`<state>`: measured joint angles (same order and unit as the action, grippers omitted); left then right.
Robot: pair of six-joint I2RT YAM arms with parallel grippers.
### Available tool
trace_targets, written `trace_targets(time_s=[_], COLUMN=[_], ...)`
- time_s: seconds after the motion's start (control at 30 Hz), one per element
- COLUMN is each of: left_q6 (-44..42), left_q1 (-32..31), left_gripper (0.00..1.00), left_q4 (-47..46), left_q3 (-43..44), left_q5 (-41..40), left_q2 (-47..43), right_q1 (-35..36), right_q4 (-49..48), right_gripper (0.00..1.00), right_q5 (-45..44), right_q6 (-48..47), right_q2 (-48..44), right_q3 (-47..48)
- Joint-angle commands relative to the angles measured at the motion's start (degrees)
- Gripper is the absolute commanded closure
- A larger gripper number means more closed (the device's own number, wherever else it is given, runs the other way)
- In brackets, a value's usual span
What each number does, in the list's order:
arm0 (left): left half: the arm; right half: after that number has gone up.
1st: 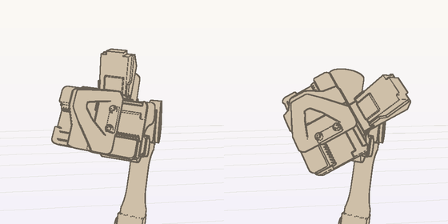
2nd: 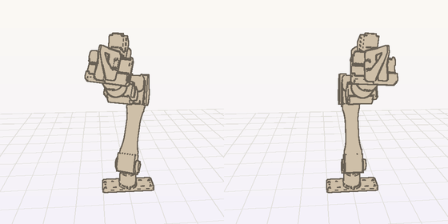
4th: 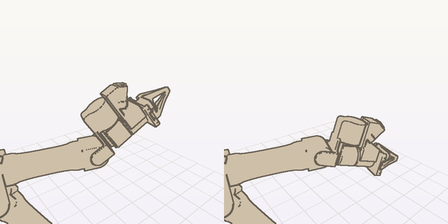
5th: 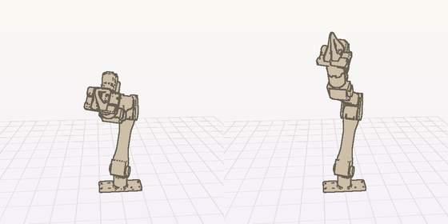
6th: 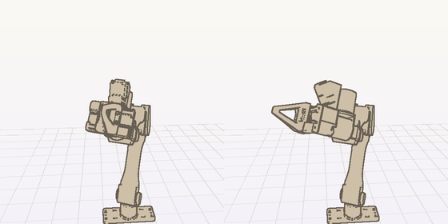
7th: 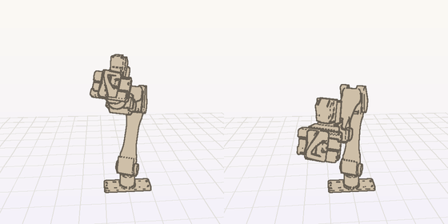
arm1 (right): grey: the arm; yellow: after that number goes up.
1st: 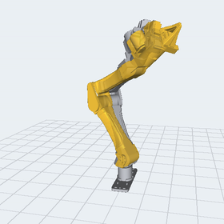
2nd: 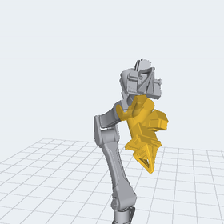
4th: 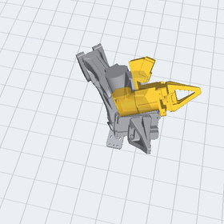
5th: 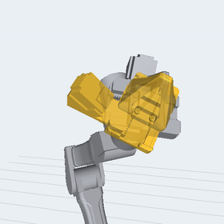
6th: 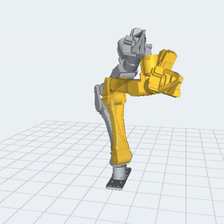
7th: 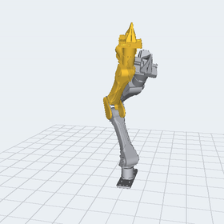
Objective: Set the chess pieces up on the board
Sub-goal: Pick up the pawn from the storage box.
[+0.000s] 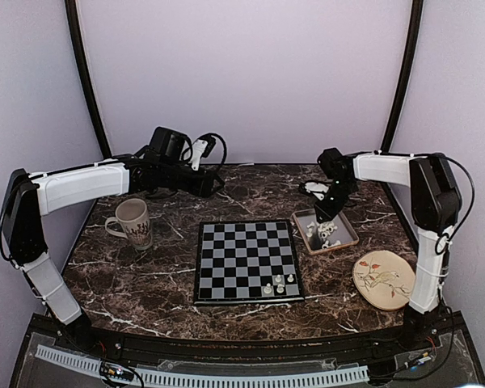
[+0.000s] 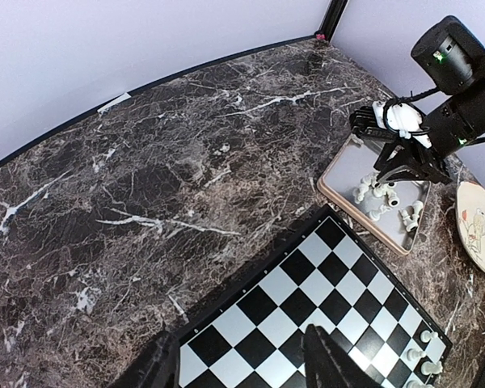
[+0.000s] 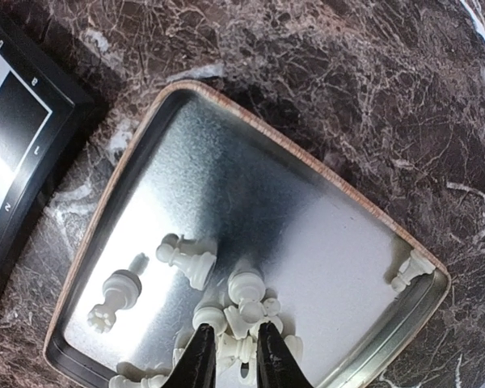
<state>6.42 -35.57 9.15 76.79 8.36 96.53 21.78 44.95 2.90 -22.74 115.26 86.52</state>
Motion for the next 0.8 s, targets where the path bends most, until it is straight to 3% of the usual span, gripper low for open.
trace_targets(time_s=[0.0,0.3,0.53,0.77], left_q6=[-0.55,-0.53,-0.55,-0.57], left_q1=[-0.02,-0.02,-0.02,-0.02], left_gripper=[0.46,0.46,0.46,0.46], left_q4=[1.0,1.22,1.36,1.49], left_q3=[0.51,0.74,0.75,0.95], left_q5=[1.0,1.18,1.18,1.4], left_q2=[-0.08,0.24,0.35,0.32], right_q1=[-0.16,-0.69,-1.08,-2.6], right_q4=[-1.42,-1.68,-1.54,-0.8], right_gripper=[0.81,0.81,0.92,0.94], right_q5=[-0.08,-0.46,0.38,5.0], right_q6=[1.28,1.52,1.62,2.63], right_q2=[1.68,4.12,4.56,1.2], right_q3=[2.65,3.73,4.42,4.9])
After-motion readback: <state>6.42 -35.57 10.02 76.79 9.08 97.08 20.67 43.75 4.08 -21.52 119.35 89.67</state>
